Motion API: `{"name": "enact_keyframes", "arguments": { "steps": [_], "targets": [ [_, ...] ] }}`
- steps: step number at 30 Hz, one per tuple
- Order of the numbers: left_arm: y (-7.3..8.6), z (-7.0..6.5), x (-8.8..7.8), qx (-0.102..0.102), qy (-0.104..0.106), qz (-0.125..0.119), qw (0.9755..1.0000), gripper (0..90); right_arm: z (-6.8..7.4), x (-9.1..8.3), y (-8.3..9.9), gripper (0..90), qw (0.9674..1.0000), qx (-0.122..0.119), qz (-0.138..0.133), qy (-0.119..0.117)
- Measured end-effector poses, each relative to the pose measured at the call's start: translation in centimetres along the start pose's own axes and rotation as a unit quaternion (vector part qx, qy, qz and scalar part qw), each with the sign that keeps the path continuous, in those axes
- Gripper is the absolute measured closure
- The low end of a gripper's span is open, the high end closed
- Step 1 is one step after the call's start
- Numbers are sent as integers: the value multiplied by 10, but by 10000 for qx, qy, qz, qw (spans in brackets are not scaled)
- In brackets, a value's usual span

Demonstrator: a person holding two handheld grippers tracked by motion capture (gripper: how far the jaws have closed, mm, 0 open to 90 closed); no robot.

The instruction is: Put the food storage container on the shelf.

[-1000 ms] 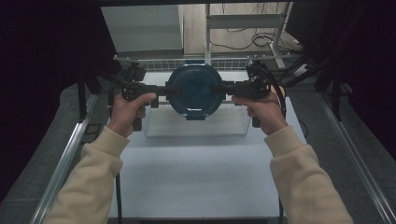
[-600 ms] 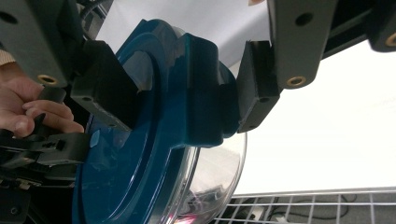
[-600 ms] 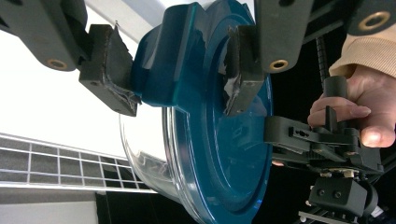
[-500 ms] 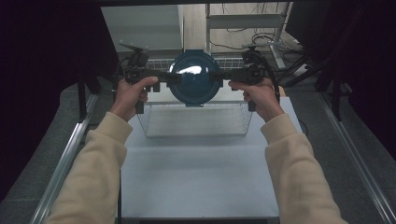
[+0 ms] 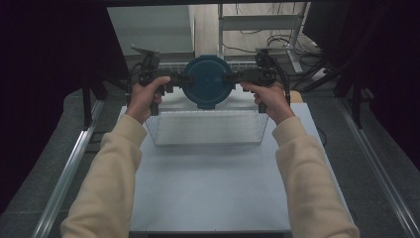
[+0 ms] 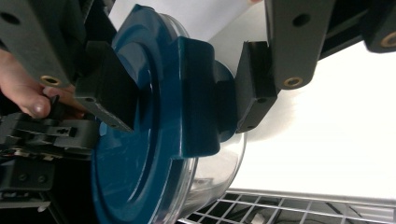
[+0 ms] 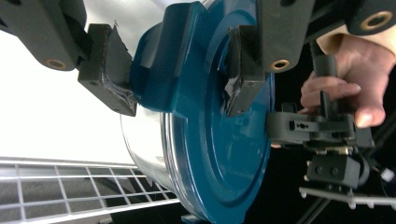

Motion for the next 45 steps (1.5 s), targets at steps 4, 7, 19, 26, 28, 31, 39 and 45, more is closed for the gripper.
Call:
{"name": "enact_keyframes", "arguments": {
  "steps": [4, 7, 19, 26, 28, 31, 39, 45],
  "targets": [
    [-6, 5, 5, -312, 143, -48, 9994, 417, -9, 4, -2, 449, 9993, 383, -51, -13],
    [-9, 9, 9, -501, 211, -79, 9985, 415, -14, 6, -3, 447, 9978, 652, -96, 3],
    [-10, 18, 21, -737, 335, -103, 9967, 359, -29, 13, -1, 433, 9935, 1111, -206, 137],
    [-13, 16, 21, -490, 106, -458, 9977, 272, -23, 12, -4, 262, 9944, 842, -380, 515],
    [-13, 14, 18, -381, -19, -531, 9979, 220, -20, 12, -5, 210, 9941, 639, -433, 764],
    [-11, 14, 10, -71, -451, -672, 9967, 192, -15, 8, -5, 169, 9921, 375, -436, 1119],
    [8, 1, -18, 457, -563, -731, 9947, 189, -1, -15, 3, 165, 9909, -170, -472, 1247],
    [27, 2, -27, 731, -652, -649, 9931, 201, 7, -29, 23, 188, 9909, -699, -300, 1108]
  ]
}}
Point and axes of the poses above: each handheld gripper's, and its own axes: x roughly forward along the jaws, y roughly out of its underside, z roughly to its left, the point moved 9 cm from there along x, roughly forward along the jaws, and after that the axes turned 10 degrees about -x, right-handed, at the moved point
